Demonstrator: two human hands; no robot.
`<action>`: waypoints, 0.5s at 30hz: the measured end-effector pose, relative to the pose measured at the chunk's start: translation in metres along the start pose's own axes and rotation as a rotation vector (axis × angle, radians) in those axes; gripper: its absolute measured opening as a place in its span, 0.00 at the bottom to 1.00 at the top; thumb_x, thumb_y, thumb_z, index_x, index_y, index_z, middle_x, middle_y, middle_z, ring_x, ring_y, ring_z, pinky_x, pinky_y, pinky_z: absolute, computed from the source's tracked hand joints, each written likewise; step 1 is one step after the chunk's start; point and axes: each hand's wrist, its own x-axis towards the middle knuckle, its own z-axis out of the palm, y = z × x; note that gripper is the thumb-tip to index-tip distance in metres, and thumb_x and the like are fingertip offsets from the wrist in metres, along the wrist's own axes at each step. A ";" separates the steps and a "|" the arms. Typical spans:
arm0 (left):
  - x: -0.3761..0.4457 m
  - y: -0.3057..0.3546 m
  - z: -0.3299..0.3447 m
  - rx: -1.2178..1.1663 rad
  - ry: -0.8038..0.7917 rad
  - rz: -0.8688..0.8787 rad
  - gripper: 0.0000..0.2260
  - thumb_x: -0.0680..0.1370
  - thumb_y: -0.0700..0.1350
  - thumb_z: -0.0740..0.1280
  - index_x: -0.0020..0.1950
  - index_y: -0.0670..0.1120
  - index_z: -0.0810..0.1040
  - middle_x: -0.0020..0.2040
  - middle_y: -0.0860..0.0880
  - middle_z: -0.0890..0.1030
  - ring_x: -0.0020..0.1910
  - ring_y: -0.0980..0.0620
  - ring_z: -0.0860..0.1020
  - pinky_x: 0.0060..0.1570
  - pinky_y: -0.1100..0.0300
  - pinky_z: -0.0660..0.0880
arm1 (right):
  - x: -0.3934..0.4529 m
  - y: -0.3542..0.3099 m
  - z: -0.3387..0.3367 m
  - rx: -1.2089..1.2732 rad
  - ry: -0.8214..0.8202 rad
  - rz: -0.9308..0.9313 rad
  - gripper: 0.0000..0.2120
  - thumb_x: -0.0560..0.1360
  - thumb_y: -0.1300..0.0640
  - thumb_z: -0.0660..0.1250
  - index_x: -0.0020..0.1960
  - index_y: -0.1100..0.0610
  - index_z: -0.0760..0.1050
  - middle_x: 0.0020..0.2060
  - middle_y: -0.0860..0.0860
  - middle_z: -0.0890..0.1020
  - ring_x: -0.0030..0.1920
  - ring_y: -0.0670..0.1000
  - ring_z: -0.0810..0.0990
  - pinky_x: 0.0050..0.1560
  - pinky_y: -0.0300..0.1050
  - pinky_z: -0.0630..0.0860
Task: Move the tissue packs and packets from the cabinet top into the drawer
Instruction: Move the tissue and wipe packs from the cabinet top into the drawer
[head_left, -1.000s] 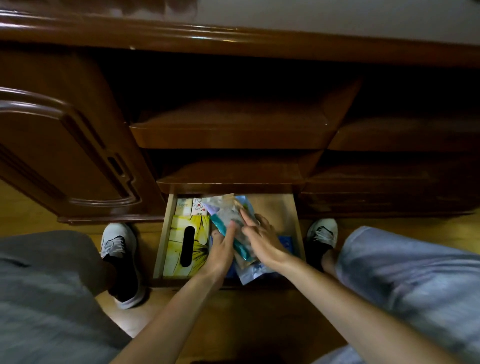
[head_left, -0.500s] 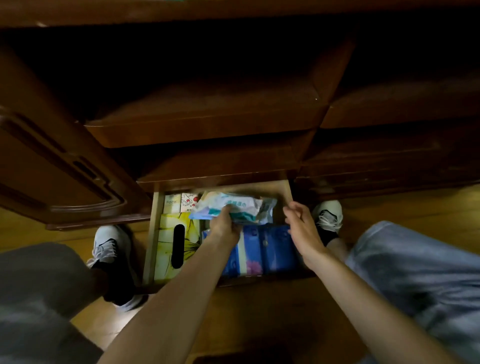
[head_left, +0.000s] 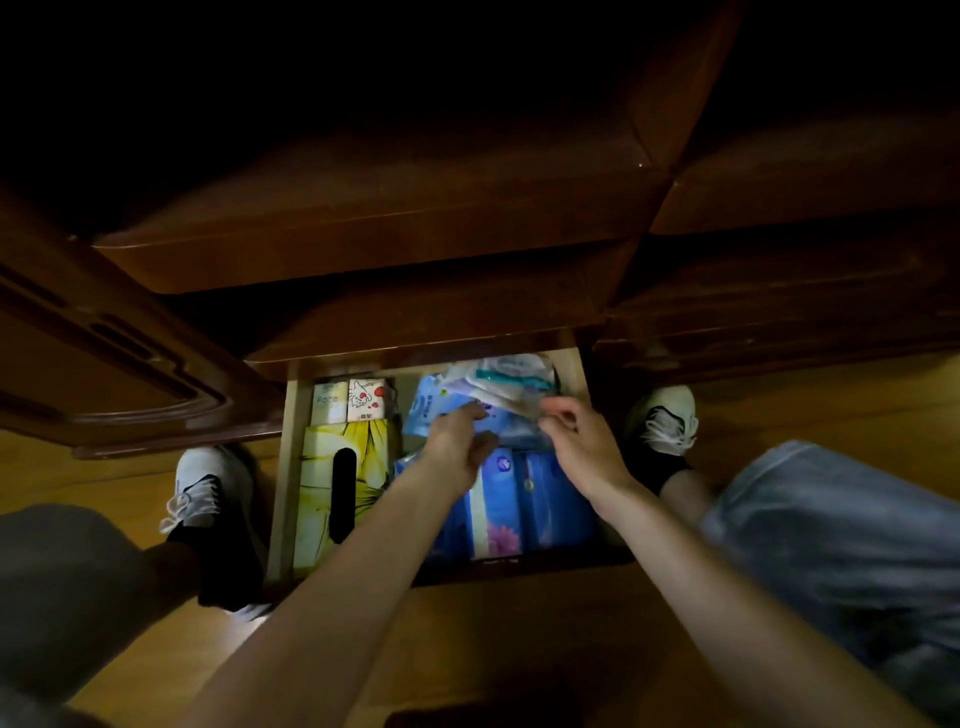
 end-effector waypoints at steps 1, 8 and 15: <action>-0.002 0.005 -0.011 0.056 0.066 0.046 0.02 0.83 0.37 0.63 0.51 0.41 0.74 0.41 0.42 0.75 0.31 0.48 0.74 0.28 0.57 0.71 | 0.005 -0.003 0.006 -0.102 -0.035 -0.028 0.13 0.80 0.55 0.66 0.65 0.51 0.77 0.60 0.47 0.81 0.57 0.44 0.78 0.54 0.37 0.74; 0.031 0.037 -0.061 0.695 0.206 0.375 0.13 0.83 0.36 0.59 0.65 0.38 0.76 0.47 0.43 0.81 0.36 0.50 0.77 0.26 0.65 0.75 | 0.059 -0.020 0.054 -0.810 -0.236 -0.145 0.32 0.79 0.49 0.66 0.79 0.51 0.57 0.76 0.55 0.64 0.74 0.59 0.66 0.67 0.55 0.71; 0.070 0.040 -0.051 0.918 0.008 0.367 0.13 0.84 0.42 0.62 0.68 0.42 0.75 0.58 0.41 0.80 0.48 0.46 0.82 0.42 0.56 0.81 | 0.125 0.004 0.069 -0.915 -0.233 -0.119 0.37 0.79 0.45 0.66 0.81 0.44 0.50 0.80 0.57 0.53 0.79 0.64 0.51 0.76 0.62 0.56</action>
